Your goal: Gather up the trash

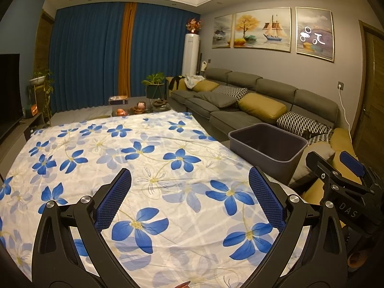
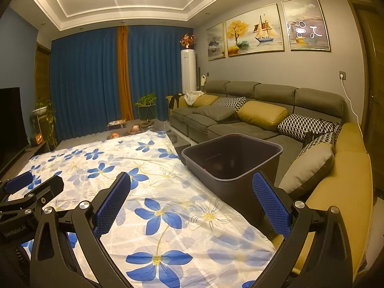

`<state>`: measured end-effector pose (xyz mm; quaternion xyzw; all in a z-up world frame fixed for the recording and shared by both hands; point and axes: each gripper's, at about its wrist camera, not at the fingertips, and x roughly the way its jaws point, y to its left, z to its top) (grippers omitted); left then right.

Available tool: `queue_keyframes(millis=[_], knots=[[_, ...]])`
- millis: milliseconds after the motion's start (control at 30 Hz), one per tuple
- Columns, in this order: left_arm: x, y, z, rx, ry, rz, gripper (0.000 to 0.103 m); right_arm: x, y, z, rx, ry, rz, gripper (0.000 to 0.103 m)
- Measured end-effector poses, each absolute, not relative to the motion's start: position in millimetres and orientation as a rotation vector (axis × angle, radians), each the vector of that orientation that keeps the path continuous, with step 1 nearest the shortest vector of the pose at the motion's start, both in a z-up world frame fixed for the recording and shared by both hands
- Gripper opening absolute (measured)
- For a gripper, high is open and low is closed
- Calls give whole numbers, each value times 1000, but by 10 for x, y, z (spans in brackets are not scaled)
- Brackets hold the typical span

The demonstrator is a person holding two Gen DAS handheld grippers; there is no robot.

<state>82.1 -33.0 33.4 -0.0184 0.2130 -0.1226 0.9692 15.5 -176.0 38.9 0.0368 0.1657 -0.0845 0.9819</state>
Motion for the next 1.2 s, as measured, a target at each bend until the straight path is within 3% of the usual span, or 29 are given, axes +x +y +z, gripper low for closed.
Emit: queue_keyframes(millis=[1200], knots=[[809,-324,312,-49,431,-240,96,170,-1725,391,67,336,-165,98]])
